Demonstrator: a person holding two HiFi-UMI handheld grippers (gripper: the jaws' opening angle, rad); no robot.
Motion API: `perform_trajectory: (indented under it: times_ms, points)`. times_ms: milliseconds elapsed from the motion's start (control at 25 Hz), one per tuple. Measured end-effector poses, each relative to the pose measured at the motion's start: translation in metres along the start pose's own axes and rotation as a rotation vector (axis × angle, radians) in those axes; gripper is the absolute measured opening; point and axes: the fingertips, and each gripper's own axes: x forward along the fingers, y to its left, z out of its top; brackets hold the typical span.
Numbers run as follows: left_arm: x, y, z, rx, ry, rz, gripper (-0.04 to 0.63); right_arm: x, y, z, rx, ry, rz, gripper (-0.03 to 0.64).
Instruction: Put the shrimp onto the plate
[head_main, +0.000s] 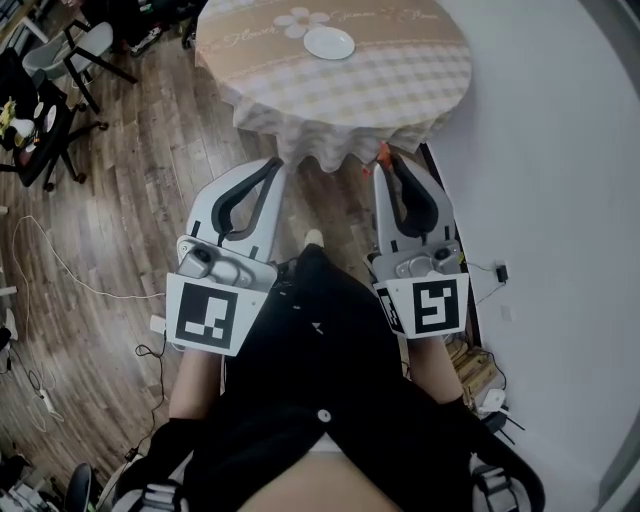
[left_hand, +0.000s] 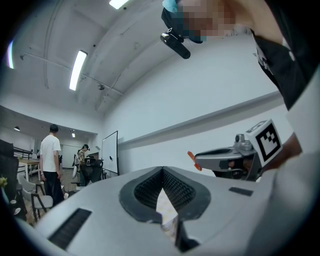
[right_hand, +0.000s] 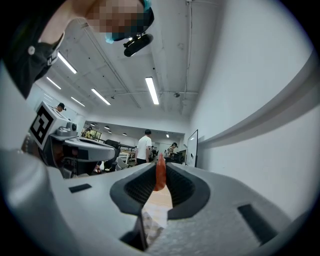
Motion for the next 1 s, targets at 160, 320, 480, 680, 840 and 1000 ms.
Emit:
perform_trajectory:
  times_ms: [160, 320, 480, 680, 840, 1000]
  points:
    - [0.024, 0.006, 0.002, 0.010, 0.009, 0.025, 0.003, 0.019, -0.020, -0.006, 0.013, -0.003, 0.027, 0.048]
    - [0.049, 0.011, 0.005, 0.024, 0.015, 0.049, 0.003, 0.038, -0.040, -0.011, 0.030, -0.012, 0.055, 0.048]
    - [0.072, 0.012, 0.009, 0.022, 0.024, 0.057, 0.003, 0.054, -0.060, -0.014, 0.036, -0.018, 0.074, 0.048]
    - [0.096, 0.015, 0.010, 0.029, 0.031, 0.074, 0.003, 0.074, -0.079, -0.018, 0.041, -0.031, 0.101, 0.048]
    - [0.114, 0.020, 0.010, 0.038, 0.028, 0.082, 0.003, 0.088, -0.093, -0.022, 0.041, -0.036, 0.109, 0.048]
    - [0.131, 0.026, 0.011, 0.048, 0.026, 0.094, 0.003, 0.100, -0.106, -0.026, 0.038, -0.036, 0.120, 0.048]
